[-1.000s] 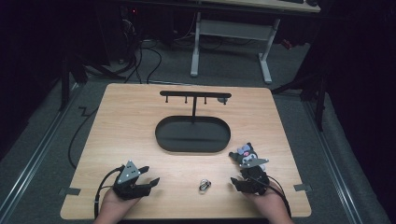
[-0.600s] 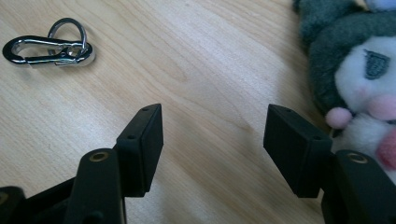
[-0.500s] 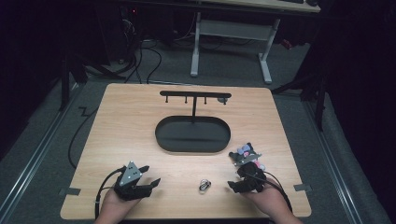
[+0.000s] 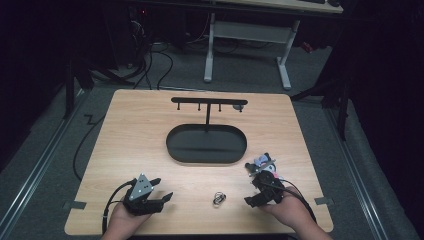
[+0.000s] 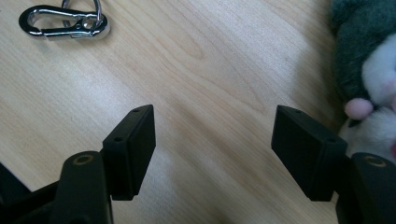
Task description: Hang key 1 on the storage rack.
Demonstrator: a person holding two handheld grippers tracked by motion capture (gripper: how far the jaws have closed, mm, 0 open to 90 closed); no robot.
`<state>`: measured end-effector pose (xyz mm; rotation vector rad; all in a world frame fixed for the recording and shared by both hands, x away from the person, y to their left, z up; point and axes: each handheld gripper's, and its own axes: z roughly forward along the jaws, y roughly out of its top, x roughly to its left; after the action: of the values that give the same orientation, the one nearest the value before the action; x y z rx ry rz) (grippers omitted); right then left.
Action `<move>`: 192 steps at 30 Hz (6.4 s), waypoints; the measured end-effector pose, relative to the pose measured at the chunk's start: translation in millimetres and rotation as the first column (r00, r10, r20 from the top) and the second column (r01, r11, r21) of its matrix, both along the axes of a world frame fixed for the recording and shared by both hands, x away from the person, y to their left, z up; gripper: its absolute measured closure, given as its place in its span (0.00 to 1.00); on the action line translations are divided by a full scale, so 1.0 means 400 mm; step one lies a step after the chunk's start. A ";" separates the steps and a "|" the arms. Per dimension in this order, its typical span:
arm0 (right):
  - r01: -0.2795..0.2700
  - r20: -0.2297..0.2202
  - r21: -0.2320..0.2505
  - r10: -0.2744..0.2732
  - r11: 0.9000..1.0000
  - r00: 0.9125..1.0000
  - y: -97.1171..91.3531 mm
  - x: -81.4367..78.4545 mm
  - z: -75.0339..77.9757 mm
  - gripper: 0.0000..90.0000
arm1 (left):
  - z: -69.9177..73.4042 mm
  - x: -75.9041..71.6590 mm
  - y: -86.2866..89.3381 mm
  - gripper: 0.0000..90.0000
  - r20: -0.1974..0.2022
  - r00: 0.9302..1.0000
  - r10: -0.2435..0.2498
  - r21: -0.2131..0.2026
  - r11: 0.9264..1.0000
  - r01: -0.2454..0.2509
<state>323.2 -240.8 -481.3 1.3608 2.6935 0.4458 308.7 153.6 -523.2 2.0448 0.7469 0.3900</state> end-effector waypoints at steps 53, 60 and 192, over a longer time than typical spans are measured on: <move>0.151 -0.003 -0.020 -0.151 0.988 0.988 -0.178 0.072 0.020 0.28 | -0.004 -0.002 -0.008 0.38 0.000 0.999 -0.035 0.015 0.999 0.035; 0.151 -0.005 -0.025 -0.151 0.988 0.988 -0.172 0.078 -0.006 0.30 | -0.005 -0.003 -0.008 0.38 0.000 0.999 -0.038 0.017 0.999 0.038; 0.075 0.170 0.112 -0.093 0.991 0.981 -0.004 0.250 0.413 0.55 | -0.003 -0.003 -0.005 0.38 0.012 0.999 -0.043 0.021 0.999 0.043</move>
<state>423.3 -242.5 -316.2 1.3840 2.4931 0.6738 307.4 151.6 -524.5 2.0726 0.6927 0.3872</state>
